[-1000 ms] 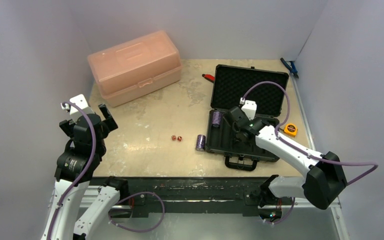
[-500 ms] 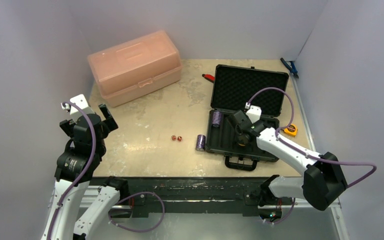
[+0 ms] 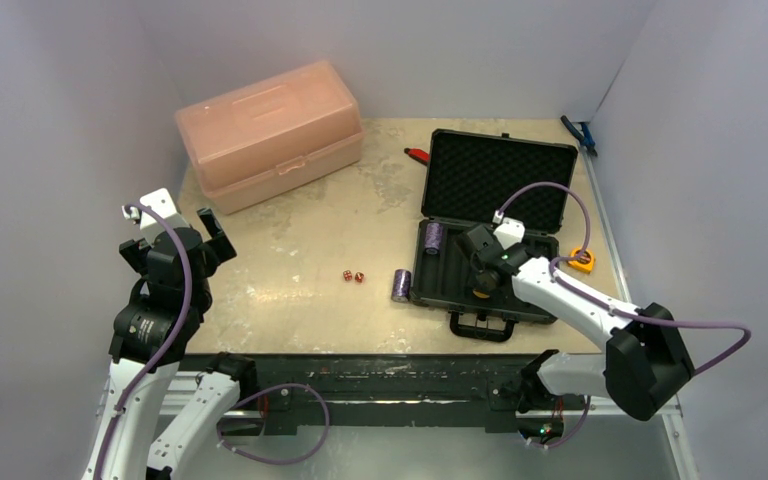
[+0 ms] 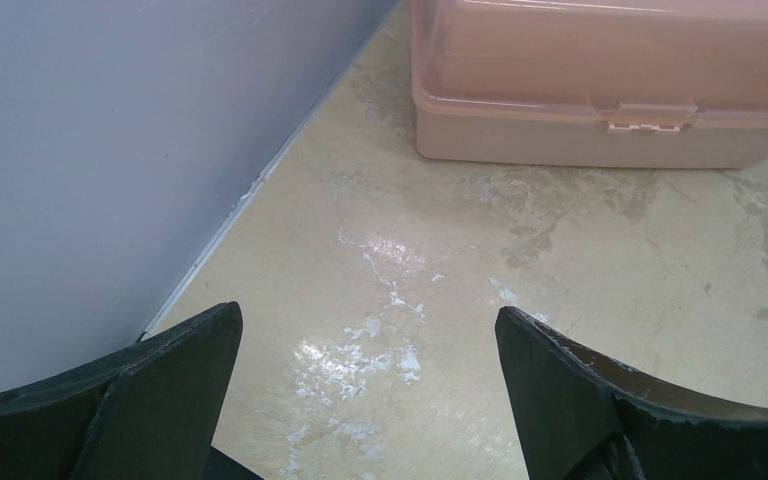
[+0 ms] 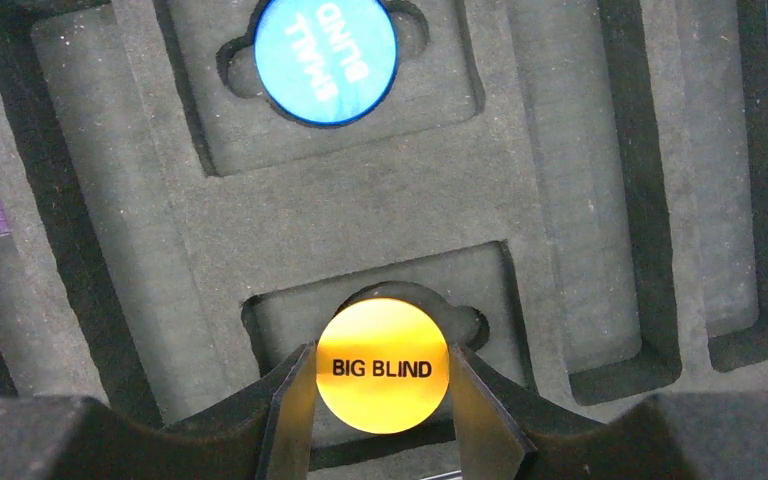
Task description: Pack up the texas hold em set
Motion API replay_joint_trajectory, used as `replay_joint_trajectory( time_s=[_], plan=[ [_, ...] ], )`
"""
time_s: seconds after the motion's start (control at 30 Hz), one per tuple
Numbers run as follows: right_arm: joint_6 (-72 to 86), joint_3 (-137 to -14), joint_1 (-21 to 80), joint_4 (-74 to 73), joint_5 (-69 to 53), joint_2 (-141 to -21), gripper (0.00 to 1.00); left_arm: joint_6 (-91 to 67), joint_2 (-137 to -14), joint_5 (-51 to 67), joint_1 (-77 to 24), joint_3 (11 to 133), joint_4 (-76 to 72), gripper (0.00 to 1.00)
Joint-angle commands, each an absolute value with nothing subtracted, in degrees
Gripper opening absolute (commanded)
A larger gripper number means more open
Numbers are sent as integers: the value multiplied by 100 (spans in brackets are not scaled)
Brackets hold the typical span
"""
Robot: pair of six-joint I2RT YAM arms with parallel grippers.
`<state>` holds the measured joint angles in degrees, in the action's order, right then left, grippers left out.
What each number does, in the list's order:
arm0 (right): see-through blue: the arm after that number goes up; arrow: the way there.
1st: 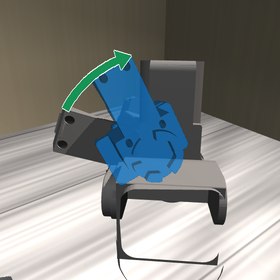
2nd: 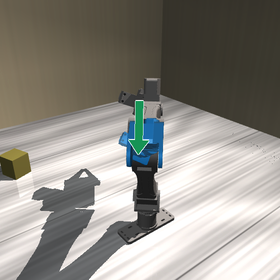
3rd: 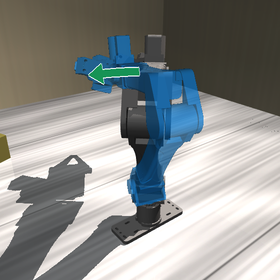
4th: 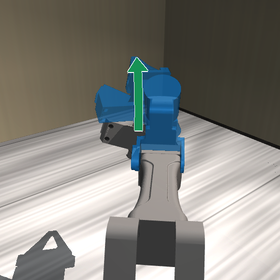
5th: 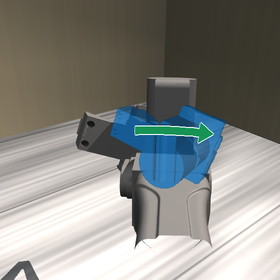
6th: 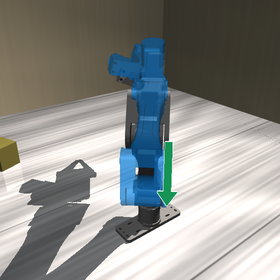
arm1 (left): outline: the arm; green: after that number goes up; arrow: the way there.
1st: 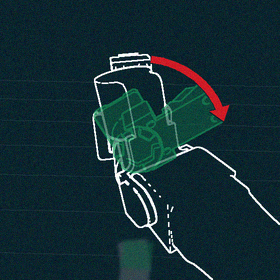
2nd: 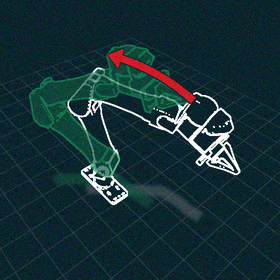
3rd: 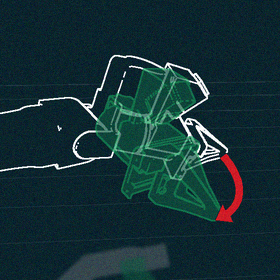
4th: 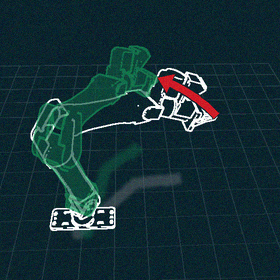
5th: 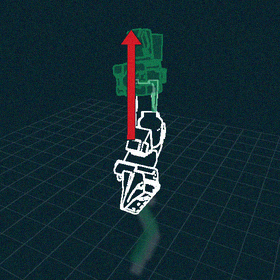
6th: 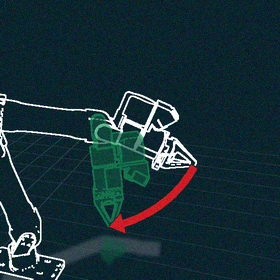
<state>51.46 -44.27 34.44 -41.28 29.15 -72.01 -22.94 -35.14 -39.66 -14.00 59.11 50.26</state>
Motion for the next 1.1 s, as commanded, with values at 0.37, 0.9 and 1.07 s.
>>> replay_joint_trajectory(
  time_s=[0.37, 0.9, 1.07],
  plan=[
    [5637, -4604, 3350, -4198, 3549, -7673, 0, -2224, -3498, -3981, -1370, 5867, 4804, 99],
    [5342, -4403, 3327, -3568, 3471, -7360, 0, -2224, -3496, -3981, -1371, 5868, 4805, 99],
    [5275, -4271, 3323, -3300, 3474, -7313, 0, -2224, -3498, -3981, -1369, 5870, 4803, 98]
  ],
)
